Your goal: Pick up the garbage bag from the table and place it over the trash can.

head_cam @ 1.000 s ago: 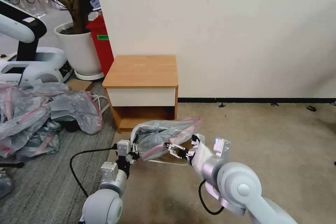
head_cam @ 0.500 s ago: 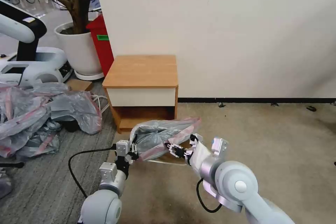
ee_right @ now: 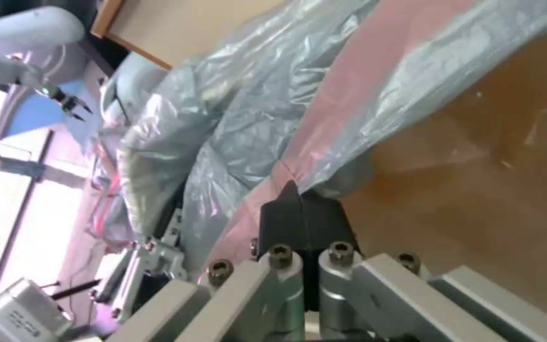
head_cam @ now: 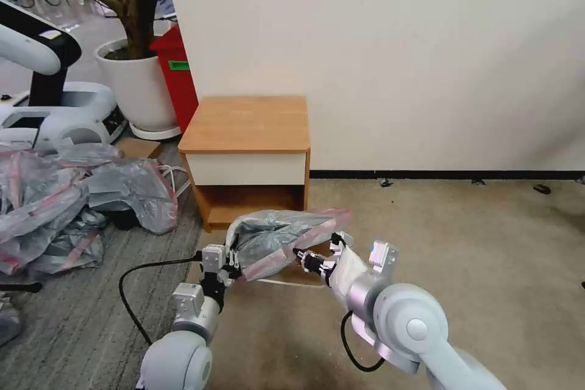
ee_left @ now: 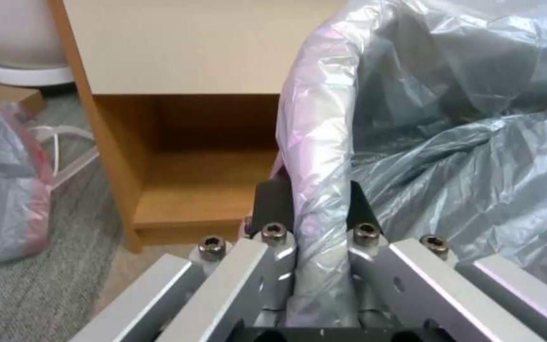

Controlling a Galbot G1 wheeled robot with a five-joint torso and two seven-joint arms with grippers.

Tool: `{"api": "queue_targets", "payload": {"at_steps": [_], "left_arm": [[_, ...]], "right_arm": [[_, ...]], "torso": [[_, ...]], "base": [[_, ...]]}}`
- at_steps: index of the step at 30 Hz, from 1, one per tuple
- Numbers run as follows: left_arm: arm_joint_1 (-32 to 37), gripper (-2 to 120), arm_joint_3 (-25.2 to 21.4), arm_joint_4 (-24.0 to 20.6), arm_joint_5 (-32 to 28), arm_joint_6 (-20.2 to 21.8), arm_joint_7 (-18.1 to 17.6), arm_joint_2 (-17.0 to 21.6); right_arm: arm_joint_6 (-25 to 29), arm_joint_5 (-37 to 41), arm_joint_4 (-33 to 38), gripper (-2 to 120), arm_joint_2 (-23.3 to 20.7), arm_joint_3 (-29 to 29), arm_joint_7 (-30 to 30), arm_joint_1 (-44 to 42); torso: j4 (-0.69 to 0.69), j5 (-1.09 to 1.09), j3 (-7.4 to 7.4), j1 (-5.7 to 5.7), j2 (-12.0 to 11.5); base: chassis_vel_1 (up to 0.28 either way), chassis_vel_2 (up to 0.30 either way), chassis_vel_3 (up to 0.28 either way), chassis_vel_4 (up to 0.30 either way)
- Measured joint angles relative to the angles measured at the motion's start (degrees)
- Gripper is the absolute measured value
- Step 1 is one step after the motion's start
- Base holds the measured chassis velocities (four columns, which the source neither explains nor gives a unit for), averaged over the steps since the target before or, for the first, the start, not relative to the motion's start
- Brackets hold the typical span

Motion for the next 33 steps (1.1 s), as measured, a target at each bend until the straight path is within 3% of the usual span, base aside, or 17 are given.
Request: {"api": "queue_targets", "payload": {"at_steps": [18,30,33], "left_arm": [[-2.0,3,-1.3,-0.2,-8.0,0.0,-6.3,-1.5],[-2.2,3,-1.4,-0.4,-9.7,0.2,-7.1,-1.1],[-2.3,3,-1.4,-0.4,-9.8,0.3,-7.2,-1.1]], "right_arm": [[1.1,-2.6,3.6,0,-0.5,4.0,-2.4,-6.8],[1.0,-2.8,5.4,0,-0.9,5.6,-6.0,-8.8],[1.0,-2.6,5.9,7,-1.0,6.2,-7.8,-9.2]], "torso": [[0.00,0.00,0.00,0.00,0.0],[0.00,0.00,0.00,0.00,0.0],[0.00,0.00,0.00,0.00,0.0]], "base": [[0.000,0.000,0.000,0.000],[0.000,0.000,0.000,0.000],[0.000,0.000,0.000,0.000]]}}
